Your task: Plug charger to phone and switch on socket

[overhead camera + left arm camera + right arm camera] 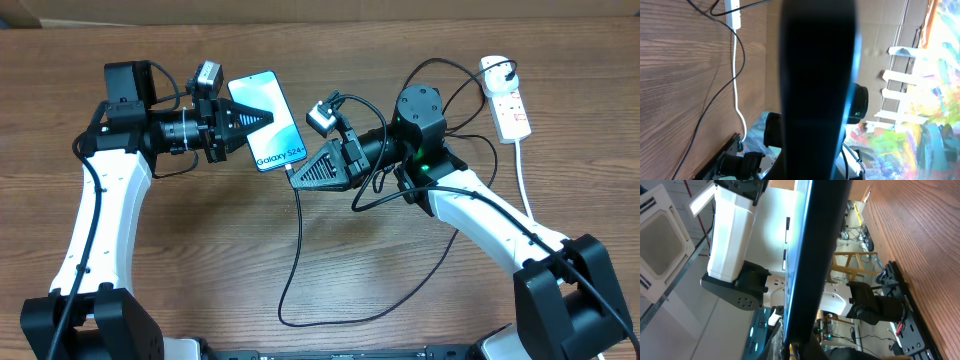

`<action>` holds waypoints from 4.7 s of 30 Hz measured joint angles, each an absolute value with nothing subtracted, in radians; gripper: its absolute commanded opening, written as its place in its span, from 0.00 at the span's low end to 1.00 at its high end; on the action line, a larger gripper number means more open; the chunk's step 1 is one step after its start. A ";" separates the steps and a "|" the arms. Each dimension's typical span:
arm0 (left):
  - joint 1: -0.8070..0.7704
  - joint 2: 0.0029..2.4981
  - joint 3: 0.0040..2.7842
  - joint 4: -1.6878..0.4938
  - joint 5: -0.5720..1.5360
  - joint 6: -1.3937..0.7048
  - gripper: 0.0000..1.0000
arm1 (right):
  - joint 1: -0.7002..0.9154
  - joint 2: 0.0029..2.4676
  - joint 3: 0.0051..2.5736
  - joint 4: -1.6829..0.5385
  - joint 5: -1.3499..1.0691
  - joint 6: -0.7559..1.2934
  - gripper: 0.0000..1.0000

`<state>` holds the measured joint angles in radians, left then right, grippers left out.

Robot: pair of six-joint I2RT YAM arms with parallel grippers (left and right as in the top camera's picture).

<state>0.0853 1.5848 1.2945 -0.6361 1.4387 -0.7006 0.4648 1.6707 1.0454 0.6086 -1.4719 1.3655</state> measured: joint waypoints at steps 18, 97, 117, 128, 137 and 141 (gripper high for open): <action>0.085 1.585 1.295 -0.636 1.435 -0.700 0.04 | 0.465 1.671 1.045 0.608 -1.466 1.365 0.04; 0.058 1.590 1.295 -0.628 1.458 -0.670 0.04 | 0.458 1.671 1.045 0.609 -1.473 1.370 0.04; 0.039 1.590 1.295 -0.633 1.457 -0.648 0.04 | 0.439 1.671 1.045 0.608 -1.392 1.380 0.29; 0.106 1.590 1.295 -0.630 1.284 -0.642 0.04 | 0.432 1.671 1.045 0.607 -1.399 1.396 0.66; 0.144 1.590 1.295 -0.728 1.076 -0.533 0.04 | 0.432 1.671 1.045 0.607 -1.407 1.387 0.76; 0.144 1.590 1.293 -0.794 0.934 -0.458 0.04 | 0.432 1.693 1.045 0.606 -1.406 1.383 0.79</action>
<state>0.1436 1.5902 1.2926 -0.7944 0.9337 -0.4576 0.4316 1.6928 1.0454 0.6056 -1.4063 1.3827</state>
